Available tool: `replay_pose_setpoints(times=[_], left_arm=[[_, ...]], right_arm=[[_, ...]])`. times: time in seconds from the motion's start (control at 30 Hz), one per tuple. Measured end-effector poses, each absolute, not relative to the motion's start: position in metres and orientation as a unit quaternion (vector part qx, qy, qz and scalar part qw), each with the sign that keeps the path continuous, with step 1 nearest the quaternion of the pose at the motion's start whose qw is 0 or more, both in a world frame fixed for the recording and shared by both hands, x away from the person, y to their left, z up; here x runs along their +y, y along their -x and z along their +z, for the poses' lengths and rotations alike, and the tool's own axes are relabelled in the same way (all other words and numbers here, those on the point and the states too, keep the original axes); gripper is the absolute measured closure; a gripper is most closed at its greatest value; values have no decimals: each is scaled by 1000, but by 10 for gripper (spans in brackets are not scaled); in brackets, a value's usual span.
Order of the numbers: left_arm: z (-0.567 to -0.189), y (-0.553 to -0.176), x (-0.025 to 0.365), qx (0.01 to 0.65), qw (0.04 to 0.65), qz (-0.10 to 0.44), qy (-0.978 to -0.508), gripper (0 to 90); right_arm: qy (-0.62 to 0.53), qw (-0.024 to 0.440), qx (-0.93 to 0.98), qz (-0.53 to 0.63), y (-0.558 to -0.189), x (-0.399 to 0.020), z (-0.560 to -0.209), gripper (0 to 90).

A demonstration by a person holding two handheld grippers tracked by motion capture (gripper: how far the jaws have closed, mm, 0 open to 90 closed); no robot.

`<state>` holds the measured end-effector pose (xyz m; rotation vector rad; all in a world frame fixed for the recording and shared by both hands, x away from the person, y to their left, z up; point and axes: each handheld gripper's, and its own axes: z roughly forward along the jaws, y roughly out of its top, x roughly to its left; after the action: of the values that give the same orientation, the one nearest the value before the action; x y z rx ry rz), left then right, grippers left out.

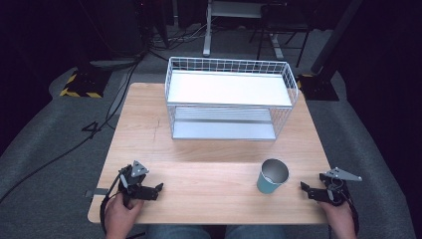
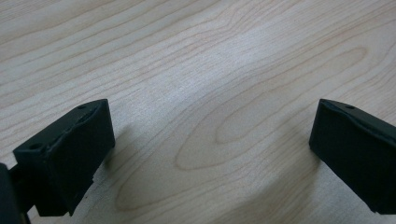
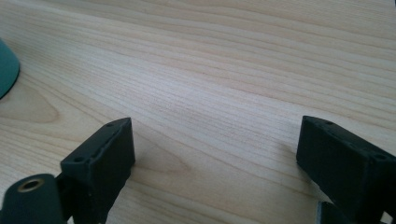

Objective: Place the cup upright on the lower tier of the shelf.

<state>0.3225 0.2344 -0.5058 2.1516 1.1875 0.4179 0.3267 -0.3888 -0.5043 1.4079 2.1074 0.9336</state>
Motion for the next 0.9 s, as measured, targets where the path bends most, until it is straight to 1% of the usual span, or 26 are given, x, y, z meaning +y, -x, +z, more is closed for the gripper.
replay_pose_setpoints(times=[0.2, 0.3, 0.53, 0.9], left_arm=[[-506, -323, 235, 450, 318, 160, -819, 6], [-506, -323, 235, 449, 317, 158, -820, 6], [-506, -323, 235, 448, 317, 158, -821, 6], [-506, -323, 235, 449, 319, 160, -819, 6]], right_arm=[[-505, 221, 757, 350, -324, -391, -502, 120], [-496, 235, 757, 355, -320, -390, -496, 120], [-479, 245, 752, 381, -310, -389, -482, 123], [-435, 232, 773, 399, -293, -364, -467, 124]])
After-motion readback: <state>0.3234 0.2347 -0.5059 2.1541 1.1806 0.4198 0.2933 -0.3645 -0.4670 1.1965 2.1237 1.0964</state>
